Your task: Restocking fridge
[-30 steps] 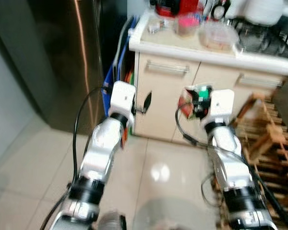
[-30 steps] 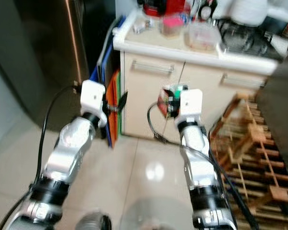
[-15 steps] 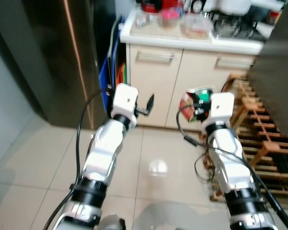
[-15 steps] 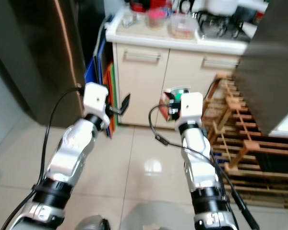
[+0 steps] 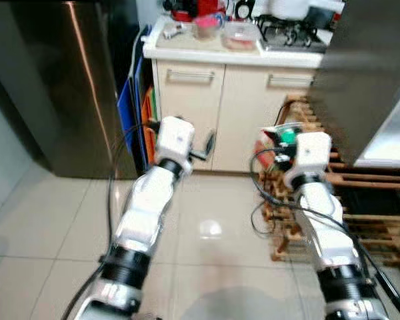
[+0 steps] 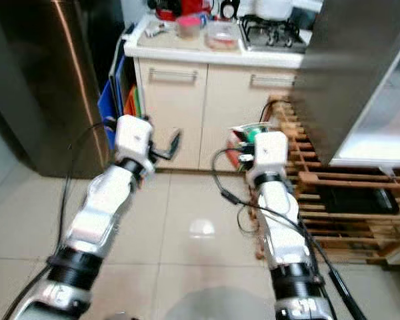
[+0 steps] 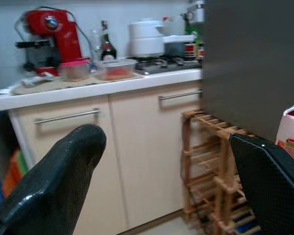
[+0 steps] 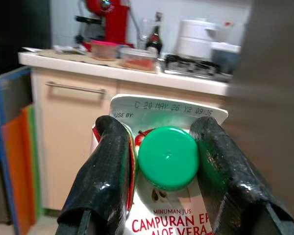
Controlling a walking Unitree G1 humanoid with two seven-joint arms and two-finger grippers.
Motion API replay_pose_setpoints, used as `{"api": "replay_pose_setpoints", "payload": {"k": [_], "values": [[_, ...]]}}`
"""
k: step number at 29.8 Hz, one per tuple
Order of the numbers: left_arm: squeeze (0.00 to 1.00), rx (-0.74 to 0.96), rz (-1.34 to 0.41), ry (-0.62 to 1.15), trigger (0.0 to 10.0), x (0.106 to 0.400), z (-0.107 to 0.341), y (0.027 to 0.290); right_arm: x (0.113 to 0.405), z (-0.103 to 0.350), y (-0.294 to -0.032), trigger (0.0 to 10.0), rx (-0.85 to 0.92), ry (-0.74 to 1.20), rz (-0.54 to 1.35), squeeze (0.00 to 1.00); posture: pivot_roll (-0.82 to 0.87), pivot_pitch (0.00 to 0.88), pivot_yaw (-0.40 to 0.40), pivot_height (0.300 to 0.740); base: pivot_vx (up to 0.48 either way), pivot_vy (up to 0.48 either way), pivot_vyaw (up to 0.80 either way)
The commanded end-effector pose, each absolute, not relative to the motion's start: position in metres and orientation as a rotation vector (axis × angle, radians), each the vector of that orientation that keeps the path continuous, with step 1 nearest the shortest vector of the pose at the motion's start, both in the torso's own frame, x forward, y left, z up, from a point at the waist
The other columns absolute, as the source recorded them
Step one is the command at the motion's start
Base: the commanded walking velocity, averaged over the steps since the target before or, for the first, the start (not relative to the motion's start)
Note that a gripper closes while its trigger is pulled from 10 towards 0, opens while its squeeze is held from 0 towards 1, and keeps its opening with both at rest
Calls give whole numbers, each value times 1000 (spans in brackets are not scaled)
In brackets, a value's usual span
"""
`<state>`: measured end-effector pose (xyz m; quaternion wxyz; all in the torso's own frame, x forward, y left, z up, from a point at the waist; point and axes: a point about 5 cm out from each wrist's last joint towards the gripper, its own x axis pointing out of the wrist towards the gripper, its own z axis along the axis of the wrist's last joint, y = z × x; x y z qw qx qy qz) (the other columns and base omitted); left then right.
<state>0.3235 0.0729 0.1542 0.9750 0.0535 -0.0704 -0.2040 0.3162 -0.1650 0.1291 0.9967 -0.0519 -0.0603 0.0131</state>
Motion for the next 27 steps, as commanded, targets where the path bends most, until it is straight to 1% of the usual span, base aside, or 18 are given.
{"api": "replay_pose_setpoints", "payload": {"k": [1, 15, 19, 27], "values": [[0, 124, -384, -140, 10000, 325, 153, 82, 317, 135, -160, 0, -95, -148, 41, 0, 3, 5, -28, 740, 0, -428, 0], [0, 151, -357, -134, 10000, 327, 152, 86, 316, 132, -160, 0, -99, -142, 40, 0, 6, 11, -27, 740, 0, -421, 0], [0, 164, -335, -123, 10000, 328, 149, 92, 315, 131, -161, 0, -97, -142, 37, 0, 12, 12, -27, 740, 0, -420, 0], [0, 141, -311, -103, 10000, 328, 145, 94, 313, 131, -161, 0, -85, -141, 38, 0, 8, 14, -31, 740, 0, -419, 0]]}}
